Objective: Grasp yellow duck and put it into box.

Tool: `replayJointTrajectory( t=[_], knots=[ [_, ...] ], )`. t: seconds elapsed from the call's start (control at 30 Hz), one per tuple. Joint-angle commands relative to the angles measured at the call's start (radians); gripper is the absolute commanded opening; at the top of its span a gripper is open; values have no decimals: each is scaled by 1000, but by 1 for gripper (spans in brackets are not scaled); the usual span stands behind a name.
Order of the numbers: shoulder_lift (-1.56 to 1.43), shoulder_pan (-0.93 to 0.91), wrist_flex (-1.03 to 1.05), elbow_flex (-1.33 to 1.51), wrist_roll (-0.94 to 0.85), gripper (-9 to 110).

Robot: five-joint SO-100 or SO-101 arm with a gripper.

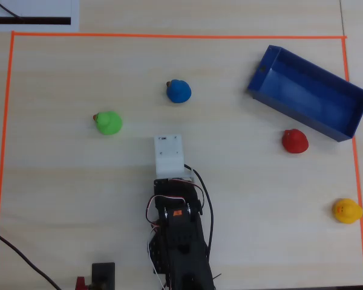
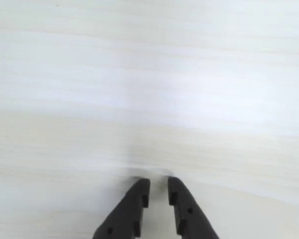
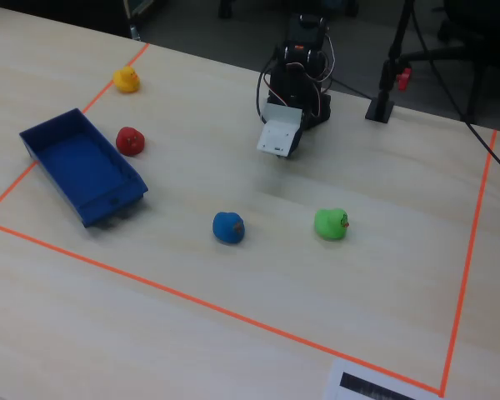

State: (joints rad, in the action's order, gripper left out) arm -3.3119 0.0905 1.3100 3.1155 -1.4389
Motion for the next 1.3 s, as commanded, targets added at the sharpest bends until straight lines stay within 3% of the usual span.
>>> replayJointTrajectory(
  t=[0.0,0.2,0.37,0.5,0.7,0.97,1.27],
  knots=[
    [0,-3,17,-5,2,2],
    [0,9,-23,-5,-2,0],
    [43,-87,-440,-37,17,0],
    [299,-173,-635,-265,52,0],
    [690,-339,-621,-815,183,0],
    [1121,-767,-430,-1459,262,7],
    [1336,-1353,-339,-1562,100,29]
  ],
)
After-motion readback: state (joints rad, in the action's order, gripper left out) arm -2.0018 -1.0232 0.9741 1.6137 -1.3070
